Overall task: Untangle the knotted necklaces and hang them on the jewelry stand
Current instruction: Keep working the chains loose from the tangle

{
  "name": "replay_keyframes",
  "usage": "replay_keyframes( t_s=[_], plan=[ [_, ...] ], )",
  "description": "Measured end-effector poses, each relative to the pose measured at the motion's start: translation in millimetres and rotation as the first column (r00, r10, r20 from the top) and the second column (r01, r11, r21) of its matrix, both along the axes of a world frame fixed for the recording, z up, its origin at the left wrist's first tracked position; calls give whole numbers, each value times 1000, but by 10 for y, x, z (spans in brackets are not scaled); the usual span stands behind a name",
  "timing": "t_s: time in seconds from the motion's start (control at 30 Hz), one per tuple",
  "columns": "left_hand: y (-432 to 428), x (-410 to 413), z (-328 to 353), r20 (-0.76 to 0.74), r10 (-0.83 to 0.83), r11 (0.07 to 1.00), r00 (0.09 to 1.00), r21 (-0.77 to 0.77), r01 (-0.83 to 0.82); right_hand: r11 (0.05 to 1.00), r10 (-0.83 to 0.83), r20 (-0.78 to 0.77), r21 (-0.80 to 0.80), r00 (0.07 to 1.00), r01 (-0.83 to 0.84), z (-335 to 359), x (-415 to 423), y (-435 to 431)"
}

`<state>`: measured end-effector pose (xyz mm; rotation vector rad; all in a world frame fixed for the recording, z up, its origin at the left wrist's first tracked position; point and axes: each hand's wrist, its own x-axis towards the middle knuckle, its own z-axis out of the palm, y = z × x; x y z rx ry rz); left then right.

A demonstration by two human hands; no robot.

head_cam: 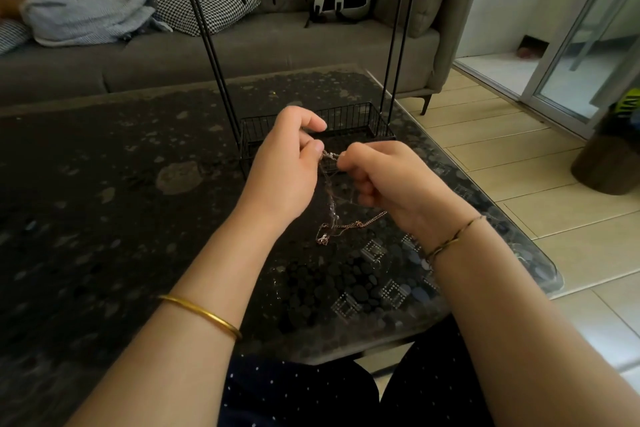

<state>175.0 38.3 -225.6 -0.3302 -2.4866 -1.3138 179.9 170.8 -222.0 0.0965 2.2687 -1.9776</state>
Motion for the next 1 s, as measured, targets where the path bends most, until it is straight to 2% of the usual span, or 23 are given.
replay_keyframes(
  t_s=[0.1, 0.23, 0.33, 0.43, 0.6, 0.73, 1.0],
  plan=[
    [0, 7, 8, -46, 4, 1000, 999, 3, -4, 996, 79, 68, -44, 994, -76, -1, -12, 4],
    [27, 35, 32, -87, 0, 1000, 996, 16, 1, 996, 85, 78, -25, 993, -84, 6, -15, 9],
    [-1, 28, 50, -13, -6, 995, 1000, 99, 7, 995, 57, 46, -79, 997, -53, 4, -10, 26],
    [-13, 31, 58, 61, -3, 985, 998, 172, -7, 998, 49, 2, -31, 999, -49, 8, 16, 33],
    [5, 46, 73, 116, 5, 979, 993, 202, -29, 999, 17, -77, -40, 997, -20, 25, 57, -7],
    [-10, 53, 65, 157, 22, 988, 987, 148, -45, 998, -5, -81, -69, 997, -1, 26, 54, -15],
    [-31, 120, 129, 80, 144, 989, 986, -36, -142, 995, -38, -200, 78, 979, 54, -38, 23, 20]
  ],
)
